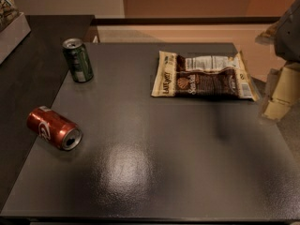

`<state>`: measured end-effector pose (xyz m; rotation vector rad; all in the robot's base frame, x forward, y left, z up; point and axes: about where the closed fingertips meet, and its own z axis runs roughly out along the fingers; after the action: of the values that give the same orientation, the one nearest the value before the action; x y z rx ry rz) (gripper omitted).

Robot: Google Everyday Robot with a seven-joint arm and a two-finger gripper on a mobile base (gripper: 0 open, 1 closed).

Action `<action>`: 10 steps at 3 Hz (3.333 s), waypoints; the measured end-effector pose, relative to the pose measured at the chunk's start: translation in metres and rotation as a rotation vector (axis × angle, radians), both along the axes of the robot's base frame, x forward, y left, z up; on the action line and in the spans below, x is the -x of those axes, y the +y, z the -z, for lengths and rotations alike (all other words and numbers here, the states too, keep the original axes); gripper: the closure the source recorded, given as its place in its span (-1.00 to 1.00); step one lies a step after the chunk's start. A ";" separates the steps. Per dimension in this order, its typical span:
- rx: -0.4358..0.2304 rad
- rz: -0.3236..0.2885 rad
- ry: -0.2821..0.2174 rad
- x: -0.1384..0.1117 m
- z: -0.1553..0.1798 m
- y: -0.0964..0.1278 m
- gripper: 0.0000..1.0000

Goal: Place coke can upright

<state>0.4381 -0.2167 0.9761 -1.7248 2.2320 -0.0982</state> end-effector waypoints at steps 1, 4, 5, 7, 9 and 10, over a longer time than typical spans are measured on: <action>0.000 0.000 -0.003 0.000 -0.001 0.000 -1.00; 0.030 -0.298 -0.074 0.016 -0.010 0.100 -1.00; 0.066 -0.435 -0.097 0.019 -0.012 0.147 -1.00; 0.135 -0.720 -0.135 0.016 -0.008 0.226 -1.00; 0.200 -0.999 -0.162 0.009 0.009 0.269 -1.00; 0.221 -1.105 -0.196 0.010 0.020 0.282 -1.00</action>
Offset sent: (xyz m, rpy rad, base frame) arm -0.0120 0.0458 0.0077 -0.0008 -0.0475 0.1555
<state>0.4282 0.0657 0.9565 -2.6527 0.9213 -0.2384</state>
